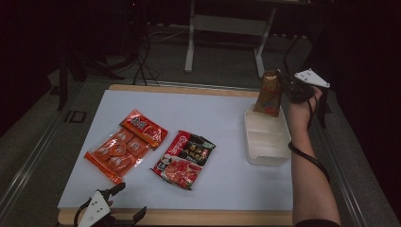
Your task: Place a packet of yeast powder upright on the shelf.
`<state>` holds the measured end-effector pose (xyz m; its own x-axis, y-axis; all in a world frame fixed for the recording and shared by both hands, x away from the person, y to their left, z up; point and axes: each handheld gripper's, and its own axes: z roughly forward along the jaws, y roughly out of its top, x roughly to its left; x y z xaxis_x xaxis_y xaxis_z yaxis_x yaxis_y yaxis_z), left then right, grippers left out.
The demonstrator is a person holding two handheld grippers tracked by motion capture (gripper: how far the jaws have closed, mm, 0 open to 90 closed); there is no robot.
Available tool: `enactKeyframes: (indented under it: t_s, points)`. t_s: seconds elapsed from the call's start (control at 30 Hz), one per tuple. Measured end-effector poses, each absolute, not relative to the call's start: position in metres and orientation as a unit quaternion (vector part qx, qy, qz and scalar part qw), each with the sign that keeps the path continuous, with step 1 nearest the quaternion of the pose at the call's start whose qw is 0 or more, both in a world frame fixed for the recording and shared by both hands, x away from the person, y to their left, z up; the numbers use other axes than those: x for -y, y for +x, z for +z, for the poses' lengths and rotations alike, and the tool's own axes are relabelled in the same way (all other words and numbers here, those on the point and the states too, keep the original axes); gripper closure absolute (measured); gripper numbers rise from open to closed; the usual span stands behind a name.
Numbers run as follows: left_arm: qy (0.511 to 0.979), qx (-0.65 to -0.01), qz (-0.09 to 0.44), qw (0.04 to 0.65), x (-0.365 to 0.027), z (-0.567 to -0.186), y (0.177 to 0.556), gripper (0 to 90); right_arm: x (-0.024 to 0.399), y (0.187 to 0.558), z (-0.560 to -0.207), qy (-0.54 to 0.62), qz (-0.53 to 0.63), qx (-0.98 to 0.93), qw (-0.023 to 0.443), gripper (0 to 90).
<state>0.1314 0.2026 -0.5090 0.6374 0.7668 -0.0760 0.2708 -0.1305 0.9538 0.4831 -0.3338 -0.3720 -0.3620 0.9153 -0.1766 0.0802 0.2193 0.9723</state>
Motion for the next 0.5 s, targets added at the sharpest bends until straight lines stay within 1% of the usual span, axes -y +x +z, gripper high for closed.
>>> enactKeyframes:
  t_s: [0.3, 0.37, 0.5]
  points:
    - [0.715, -0.365, 0.223, 0.552, -0.203, -0.509, 0.132, 1.1, 0.324, 0.493, -0.384, 0.363, 0.476, -0.666, 0.445, 82.9]
    - [0.714, -0.366, 0.222, 0.554, -0.203, -0.509, 0.132, 1.1, 0.323, 0.494, -0.386, 0.362, 0.474, -0.667, 0.446, 82.9]
    - [0.713, -0.367, 0.223, 0.554, -0.204, -0.509, 0.132, 1.1, 0.318, 0.499, -0.398, 0.359, 0.471, -0.682, 0.429, 82.9]
